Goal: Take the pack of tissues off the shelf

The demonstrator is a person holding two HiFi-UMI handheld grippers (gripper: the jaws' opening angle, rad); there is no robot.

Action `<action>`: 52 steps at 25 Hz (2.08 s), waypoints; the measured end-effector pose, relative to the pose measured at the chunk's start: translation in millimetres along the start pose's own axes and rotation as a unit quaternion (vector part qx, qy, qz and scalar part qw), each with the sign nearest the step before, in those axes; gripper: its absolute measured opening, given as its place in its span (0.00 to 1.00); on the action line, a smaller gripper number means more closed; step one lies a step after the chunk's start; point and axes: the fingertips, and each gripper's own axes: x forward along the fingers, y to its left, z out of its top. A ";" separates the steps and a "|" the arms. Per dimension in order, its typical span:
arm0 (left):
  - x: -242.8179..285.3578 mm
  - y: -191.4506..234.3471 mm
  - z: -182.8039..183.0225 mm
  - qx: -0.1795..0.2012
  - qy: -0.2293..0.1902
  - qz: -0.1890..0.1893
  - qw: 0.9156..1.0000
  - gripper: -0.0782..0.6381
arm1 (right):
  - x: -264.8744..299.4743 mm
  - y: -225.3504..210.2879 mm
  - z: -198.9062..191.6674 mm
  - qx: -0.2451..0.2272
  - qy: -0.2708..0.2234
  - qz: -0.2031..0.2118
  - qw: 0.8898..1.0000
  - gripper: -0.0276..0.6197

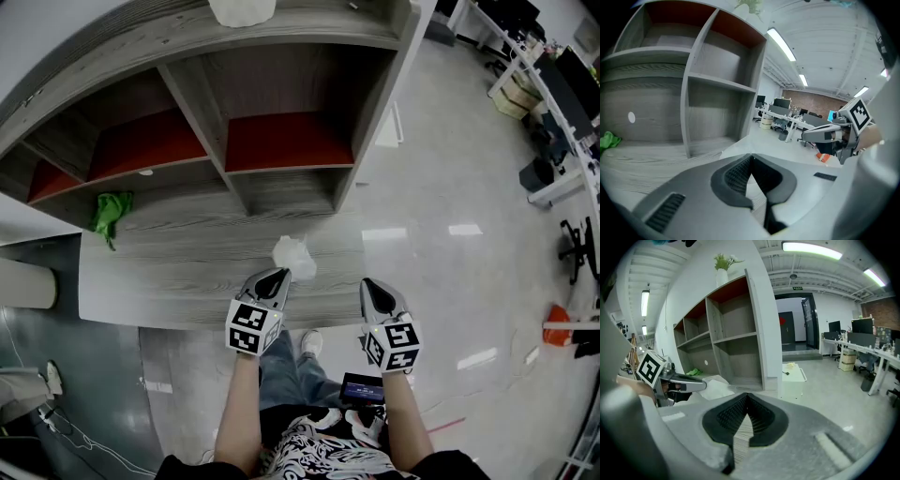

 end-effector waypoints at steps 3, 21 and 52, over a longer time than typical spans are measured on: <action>10.6 -3.4 -9.2 -0.002 0.007 -0.010 1.000 0.12 | 0.4 -2.2 -7.3 0.001 0.008 -0.005 1.000 0.05; 25.7 -3.4 -65.6 -0.003 0.078 -0.043 0.996 0.12 | 5.0 9.2 -27.1 0.002 0.027 0.011 1.000 0.05; 2.9 16.4 -64.4 -0.043 0.063 0.048 0.996 0.42 | 11.5 22.9 0.7 -0.018 0.007 0.043 0.999 0.05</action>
